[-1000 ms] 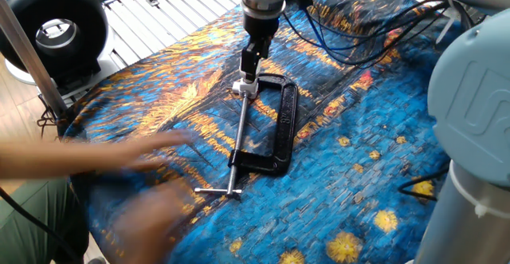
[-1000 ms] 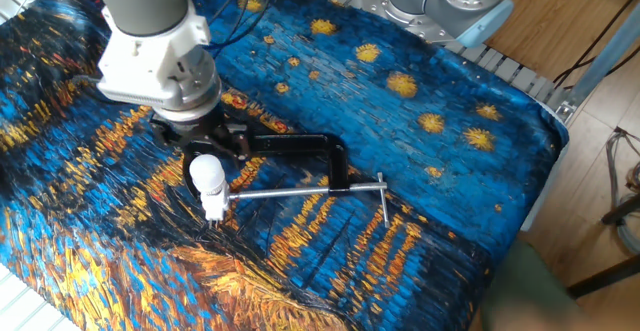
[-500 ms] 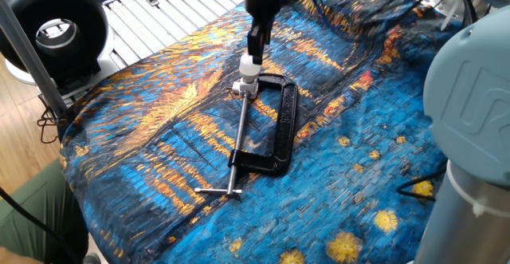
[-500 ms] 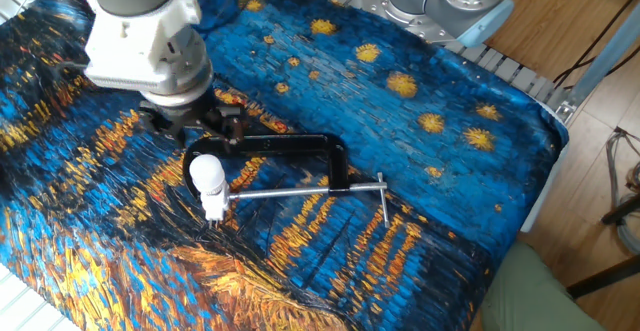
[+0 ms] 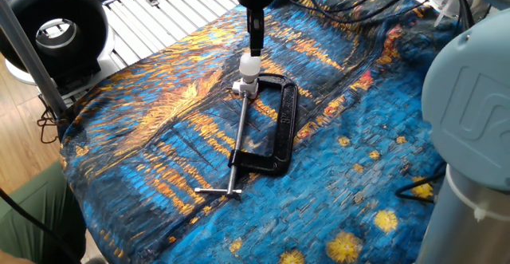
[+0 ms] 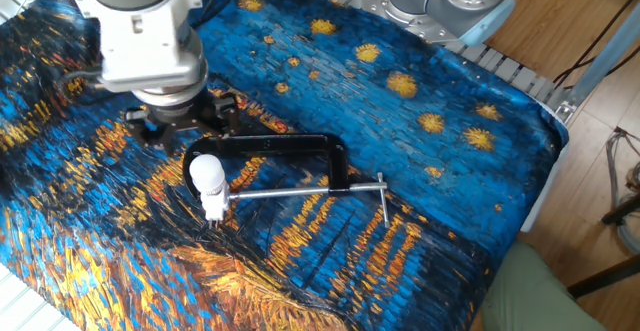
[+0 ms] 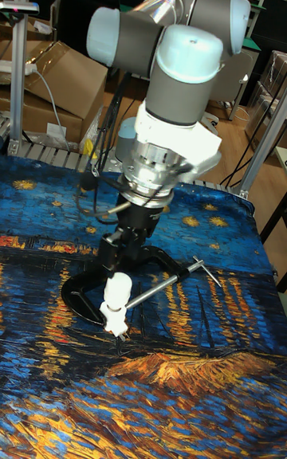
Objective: Install the light bulb by rotating it
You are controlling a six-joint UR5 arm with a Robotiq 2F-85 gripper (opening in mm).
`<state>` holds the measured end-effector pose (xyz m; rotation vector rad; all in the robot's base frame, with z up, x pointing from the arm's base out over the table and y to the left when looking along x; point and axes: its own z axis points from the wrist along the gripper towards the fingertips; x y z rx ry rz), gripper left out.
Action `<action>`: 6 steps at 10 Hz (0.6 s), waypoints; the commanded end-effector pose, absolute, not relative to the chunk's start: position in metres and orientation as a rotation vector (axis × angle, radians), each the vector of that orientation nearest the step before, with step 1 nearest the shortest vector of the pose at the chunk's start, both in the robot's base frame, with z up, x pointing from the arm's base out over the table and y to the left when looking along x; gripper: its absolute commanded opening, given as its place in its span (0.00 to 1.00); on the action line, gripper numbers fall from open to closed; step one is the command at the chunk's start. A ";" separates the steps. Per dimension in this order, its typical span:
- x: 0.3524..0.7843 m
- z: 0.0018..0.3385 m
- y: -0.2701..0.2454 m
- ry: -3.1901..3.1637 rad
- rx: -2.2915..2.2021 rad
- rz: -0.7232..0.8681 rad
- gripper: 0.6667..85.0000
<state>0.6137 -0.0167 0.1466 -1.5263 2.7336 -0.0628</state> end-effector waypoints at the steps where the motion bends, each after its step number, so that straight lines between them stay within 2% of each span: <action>1: 0.619 0.141 -0.011 2.579 -1.720 -0.062 0.75; 6: 0.612 0.119 -0.011 2.504 -1.794 -0.059 0.74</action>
